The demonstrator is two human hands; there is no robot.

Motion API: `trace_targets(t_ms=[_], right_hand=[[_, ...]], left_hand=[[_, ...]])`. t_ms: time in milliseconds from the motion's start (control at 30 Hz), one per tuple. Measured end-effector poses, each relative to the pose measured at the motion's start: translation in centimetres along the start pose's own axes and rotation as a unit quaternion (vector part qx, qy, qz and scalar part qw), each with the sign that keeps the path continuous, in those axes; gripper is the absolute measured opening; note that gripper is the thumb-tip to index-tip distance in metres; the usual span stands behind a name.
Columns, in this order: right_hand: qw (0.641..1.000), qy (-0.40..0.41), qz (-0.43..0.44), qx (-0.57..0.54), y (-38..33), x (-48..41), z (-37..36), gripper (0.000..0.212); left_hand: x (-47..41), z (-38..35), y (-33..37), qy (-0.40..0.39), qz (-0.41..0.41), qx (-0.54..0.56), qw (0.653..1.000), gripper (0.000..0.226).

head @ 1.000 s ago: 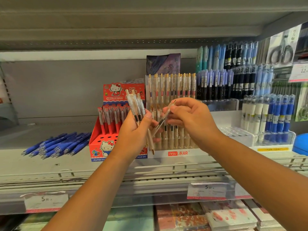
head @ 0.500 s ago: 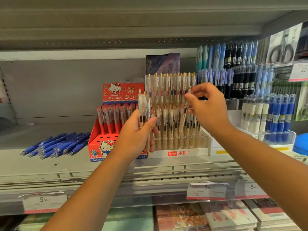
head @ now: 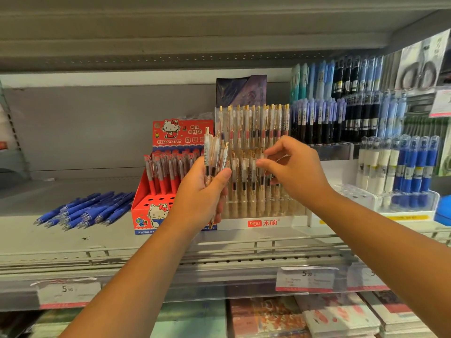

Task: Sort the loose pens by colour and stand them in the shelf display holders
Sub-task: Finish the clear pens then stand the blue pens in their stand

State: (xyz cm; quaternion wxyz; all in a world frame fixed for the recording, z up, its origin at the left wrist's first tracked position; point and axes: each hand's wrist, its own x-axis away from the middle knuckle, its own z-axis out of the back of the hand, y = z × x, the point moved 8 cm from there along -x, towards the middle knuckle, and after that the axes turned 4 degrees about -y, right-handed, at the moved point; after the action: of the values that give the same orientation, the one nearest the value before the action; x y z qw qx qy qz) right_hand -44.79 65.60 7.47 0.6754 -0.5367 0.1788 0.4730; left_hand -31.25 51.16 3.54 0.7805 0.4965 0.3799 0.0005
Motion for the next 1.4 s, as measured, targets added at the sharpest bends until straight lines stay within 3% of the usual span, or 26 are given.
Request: trace_targets(t_ms=[267, 467, 633, 733, 900, 1000, 1100, 1233, 1400], right_hand=[[0.998, -0.046, -0.05, -0.001, 1.6, 0.4, -0.5, 0.019], [0.996, -0.042, -0.034, 0.066, 1.0, 0.5, 0.0, 0.014], [0.994, 0.013, 0.016, 0.106, -1.8, 0.2, 1.4, 0.01], [0.999, -0.048, -0.014, 0.011, -3.0, 0.2, -0.1, 0.013], [0.974, -0.145, -0.094, -0.148, -3.7, 1.3, -3.5, 0.027], [0.956, -0.138, -0.146, -0.215, -3.0, 1.6, -4.0, 0.024], [0.942, -0.136, -0.174, -0.252, -2.4, 1.9, -4.1, 0.016], [0.938, -0.122, -0.175, -0.274, -2.1, 1.8, -3.8, 0.006], [0.932, -0.055, -0.177, -0.312, -1.6, 1.5, -2.4, 0.013]], left_hand=[[0.0, -0.3, -0.1, -0.014, 0.008, 0.046, 0.999, 0.016], [0.2, -0.6, 0.0, -0.028, 0.006, 0.042, 0.999, 0.02], [0.2, -0.8, 0.2, -0.034, 0.009, 0.04, 0.999, 0.021], [0.2, -1.1, 0.3, -0.047, 0.003, 0.045, 0.998, 0.021], [0.3, -1.8, 0.4, -0.085, -0.007, 0.064, 0.994, 0.016], [0.4, -2.1, 0.2, -0.106, -0.007, 0.076, 0.991, 0.022], [0.5, -2.2, 0.0, -0.121, -0.004, 0.081, 0.989, 0.014], [0.3, -2.4, -0.6, -0.129, 0.014, 0.098, 0.987, 0.007], [0.2, -2.2, -1.4, -0.114, 0.037, 0.102, 0.988, 0.01]])
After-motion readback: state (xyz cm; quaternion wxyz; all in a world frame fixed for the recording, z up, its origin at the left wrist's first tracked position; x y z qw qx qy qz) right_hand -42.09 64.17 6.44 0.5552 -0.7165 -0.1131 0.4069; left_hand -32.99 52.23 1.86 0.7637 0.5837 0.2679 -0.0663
